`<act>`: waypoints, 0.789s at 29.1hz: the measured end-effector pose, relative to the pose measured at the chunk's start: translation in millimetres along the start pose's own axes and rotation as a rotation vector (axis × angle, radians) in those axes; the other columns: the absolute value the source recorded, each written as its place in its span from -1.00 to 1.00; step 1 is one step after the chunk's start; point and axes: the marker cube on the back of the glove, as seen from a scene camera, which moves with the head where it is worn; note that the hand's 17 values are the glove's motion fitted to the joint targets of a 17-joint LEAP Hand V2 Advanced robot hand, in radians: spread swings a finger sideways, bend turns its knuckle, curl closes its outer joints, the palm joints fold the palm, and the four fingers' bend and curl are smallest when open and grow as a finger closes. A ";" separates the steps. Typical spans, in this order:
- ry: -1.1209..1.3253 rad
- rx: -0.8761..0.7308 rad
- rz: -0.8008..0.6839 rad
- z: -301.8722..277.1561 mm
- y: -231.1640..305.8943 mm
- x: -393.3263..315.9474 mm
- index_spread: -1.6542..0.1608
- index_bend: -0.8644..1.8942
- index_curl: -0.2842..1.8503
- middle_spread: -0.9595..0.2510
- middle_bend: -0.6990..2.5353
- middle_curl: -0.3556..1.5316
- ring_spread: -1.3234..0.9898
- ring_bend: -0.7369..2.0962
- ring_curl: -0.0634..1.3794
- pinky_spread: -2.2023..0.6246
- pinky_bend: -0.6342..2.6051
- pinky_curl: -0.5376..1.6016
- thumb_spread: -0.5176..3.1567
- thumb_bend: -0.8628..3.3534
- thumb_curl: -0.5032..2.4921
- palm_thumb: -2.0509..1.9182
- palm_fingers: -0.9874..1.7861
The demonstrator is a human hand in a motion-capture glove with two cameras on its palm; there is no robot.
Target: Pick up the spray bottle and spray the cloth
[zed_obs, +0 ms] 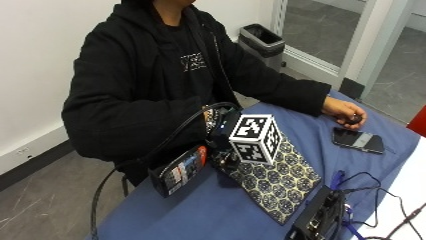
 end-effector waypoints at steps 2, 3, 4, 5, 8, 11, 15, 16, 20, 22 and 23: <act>-0.032 0.073 -0.050 -20.5 4.5 -15.2 0.62 -0.20 -0.16 0.44 -0.16 -0.02 0.02 0.00 -0.24 0.46 -0.36 -0.11 -0.06 -0.60 -0.45 0.44 0.64; -0.052 0.113 -0.075 -31.8 6.5 -23.5 0.62 -0.20 -0.16 0.44 -0.16 -0.02 0.02 0.00 -0.24 0.46 -0.36 -0.11 -0.06 -0.60 -0.45 0.44 0.64; -0.065 0.147 -0.101 -39.3 9.9 -30.1 0.62 -0.20 -0.16 0.44 -0.16 -0.02 0.02 0.00 -0.24 0.46 -0.36 -0.11 -0.06 -0.60 -0.45 0.44 0.64; -0.070 0.169 -0.126 -40.8 15.4 -34.1 0.62 -0.20 -0.16 0.44 -0.16 -0.02 0.02 0.00 -0.24 0.46 -0.36 -0.11 -0.06 -0.60 -0.45 0.44 0.64; -0.081 0.232 -0.218 -36.6 36.1 -44.9 0.62 -0.21 -0.16 0.44 -0.16 -0.02 0.02 -0.01 -0.24 0.46 -0.37 -0.11 -0.07 -0.60 -0.45 0.44 0.64; -0.125 0.318 -0.330 -47.6 48.5 -65.5 0.62 -0.21 -0.15 0.44 -0.16 -0.02 0.02 -0.01 -0.24 0.47 -0.37 -0.11 -0.07 -0.60 -0.45 0.44 0.64; -0.193 0.384 -0.479 -61.9 53.8 -95.3 0.63 -0.22 -0.15 0.45 -0.16 -0.02 0.02 -0.01 -0.24 0.47 -0.37 -0.11 -0.07 -0.60 -0.45 0.44 0.65; -0.210 0.397 -0.516 -65.0 53.9 -102.6 0.63 -0.21 -0.15 0.45 -0.16 -0.02 0.02 -0.01 -0.24 0.47 -0.37 -0.11 -0.07 -0.60 -0.45 0.44 0.65; -0.303 0.486 -0.675 -77.3 53.6 -129.6 0.63 -0.22 -0.15 0.45 -0.16 -0.02 0.02 -0.01 -0.24 0.46 -0.36 -0.11 -0.07 -0.60 -0.46 0.44 0.65; -0.370 0.557 -0.757 -83.1 53.0 -140.6 0.63 -0.22 -0.15 0.45 -0.16 -0.02 0.02 -0.01 -0.24 0.46 -0.36 -0.11 -0.08 -0.60 -0.46 0.44 0.65; -0.406 0.593 -0.800 -85.6 52.3 -145.3 0.63 -0.22 -0.15 0.45 -0.16 -0.02 0.02 -0.01 -0.24 0.46 -0.36 -0.11 -0.08 -0.60 -0.46 0.44 0.65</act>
